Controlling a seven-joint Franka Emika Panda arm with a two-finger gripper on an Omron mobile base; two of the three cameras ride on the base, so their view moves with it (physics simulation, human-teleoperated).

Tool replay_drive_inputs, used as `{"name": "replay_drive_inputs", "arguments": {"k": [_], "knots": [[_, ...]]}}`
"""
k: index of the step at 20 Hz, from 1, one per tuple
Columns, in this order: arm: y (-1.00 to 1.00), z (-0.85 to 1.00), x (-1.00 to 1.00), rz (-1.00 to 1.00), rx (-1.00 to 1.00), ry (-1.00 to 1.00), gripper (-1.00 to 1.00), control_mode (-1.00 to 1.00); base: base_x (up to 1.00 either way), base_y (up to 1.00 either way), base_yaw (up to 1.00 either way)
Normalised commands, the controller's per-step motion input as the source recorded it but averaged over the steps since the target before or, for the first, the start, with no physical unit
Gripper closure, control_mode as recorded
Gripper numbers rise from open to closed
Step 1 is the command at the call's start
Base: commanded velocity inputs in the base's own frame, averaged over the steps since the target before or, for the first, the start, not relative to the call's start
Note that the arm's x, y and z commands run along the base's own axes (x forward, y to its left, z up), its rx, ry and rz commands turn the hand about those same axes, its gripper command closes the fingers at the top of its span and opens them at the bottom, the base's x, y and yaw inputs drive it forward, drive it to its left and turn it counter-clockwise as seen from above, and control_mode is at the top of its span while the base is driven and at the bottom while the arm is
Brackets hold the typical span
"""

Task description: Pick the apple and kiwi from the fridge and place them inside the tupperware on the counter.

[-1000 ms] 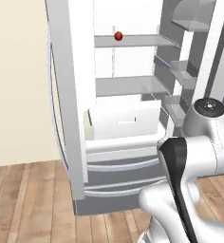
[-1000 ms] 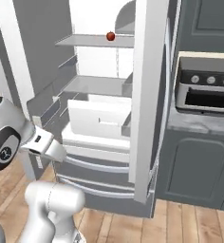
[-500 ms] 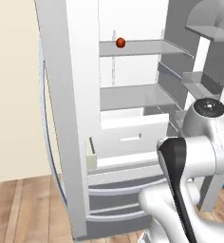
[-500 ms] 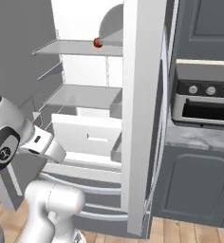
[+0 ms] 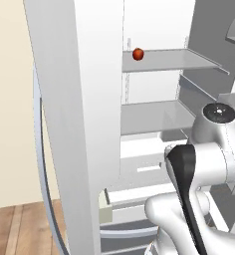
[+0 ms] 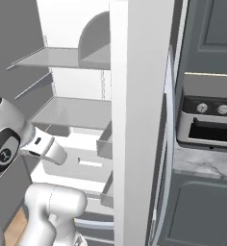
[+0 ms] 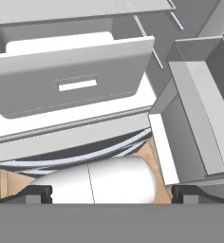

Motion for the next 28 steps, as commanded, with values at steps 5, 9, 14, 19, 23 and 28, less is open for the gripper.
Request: {"name": "replay_drive_inputs", "arguments": {"k": [5, 9, 14, 19, 23, 28], "knots": [[0.0, 0.0, 0.0, 0.0, 0.0, 0.0, -1.0, 1.0, 0.63, 0.15, 0.0], [0.0, 0.0, 0.0, 0.0, 0.0, 0.0, -1.0, 1.0, 0.6, 0.17, 0.0], [0.0, 0.0, 0.0, 0.0, 0.0, 0.0, -1.0, 1.0, 0.43, 0.18, 0.0], [0.04, 0.22, 0.17, 0.0, 0.0, 0.0, -1.0, -1.0, 0.22, 0.1, 0.0], [0.11, 0.76, 0.56, 0.05, 0.0, -0.06, -1.0, -1.0, 0.0, 0.0, 0.0], [0.14, 0.85, 0.71, 0.14, 0.0, -0.05, -1.0, -1.0, 0.0, 0.0, 0.0]]}}
